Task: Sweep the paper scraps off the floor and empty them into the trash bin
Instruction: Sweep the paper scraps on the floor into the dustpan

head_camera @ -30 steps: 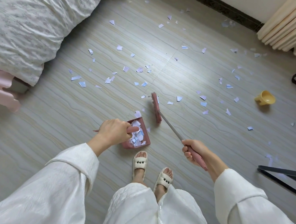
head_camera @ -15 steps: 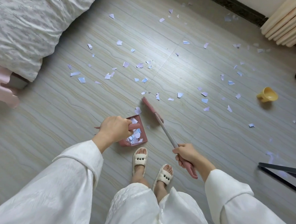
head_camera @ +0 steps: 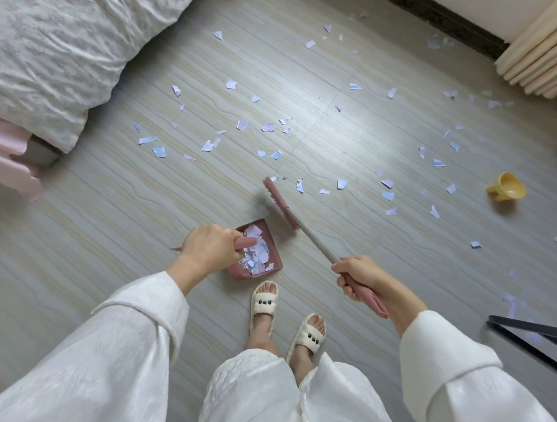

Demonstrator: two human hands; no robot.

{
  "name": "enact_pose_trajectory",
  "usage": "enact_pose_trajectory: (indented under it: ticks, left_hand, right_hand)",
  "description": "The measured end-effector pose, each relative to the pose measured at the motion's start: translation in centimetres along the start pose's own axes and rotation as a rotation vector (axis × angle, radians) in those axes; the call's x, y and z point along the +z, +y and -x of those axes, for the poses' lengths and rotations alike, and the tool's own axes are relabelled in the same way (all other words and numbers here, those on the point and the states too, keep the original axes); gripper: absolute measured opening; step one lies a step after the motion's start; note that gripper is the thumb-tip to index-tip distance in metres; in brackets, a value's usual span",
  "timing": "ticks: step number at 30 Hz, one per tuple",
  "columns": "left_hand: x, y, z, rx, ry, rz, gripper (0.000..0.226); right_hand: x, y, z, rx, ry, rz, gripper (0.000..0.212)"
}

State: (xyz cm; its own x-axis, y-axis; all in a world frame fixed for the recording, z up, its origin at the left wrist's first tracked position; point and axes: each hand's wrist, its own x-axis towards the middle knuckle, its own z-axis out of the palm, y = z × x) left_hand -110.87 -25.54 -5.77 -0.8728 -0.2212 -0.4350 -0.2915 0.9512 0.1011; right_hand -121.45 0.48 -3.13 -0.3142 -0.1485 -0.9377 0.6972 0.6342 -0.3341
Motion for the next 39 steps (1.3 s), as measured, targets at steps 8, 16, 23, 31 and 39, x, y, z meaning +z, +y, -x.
enact_pose_trajectory:
  ticks: [8,16,23,31,39]
  left_hand:
    - [-1.3,-1.6,1.7,-0.086,0.026,0.021,0.026]
    - [-0.4,-3.3,2.4,-0.176,0.004,0.039,0.021]
    - [0.3,-4.5,2.0,-0.284,0.044,0.116,0.012]
    - [0.4,-5.5,1.4,-0.298,0.059,0.115,0.015]
    - [0.2,-5.0,1.2,-0.278,0.039,0.131,0.020]
  right_hand:
    - [0.6,0.9,-1.1,0.041,0.032,-0.016,0.015]
    - [1.3,0.5,-1.1,0.015,0.061,0.039,0.015]
    - [1.9,-1.3,-1.8,-0.002,0.060,0.096,0.014]
    - [3.5,-4.3,-2.4,0.045,-0.072,0.286,0.011]
    - [0.8,-6.0,-1.4,0.119,-0.145,0.223,0.021]
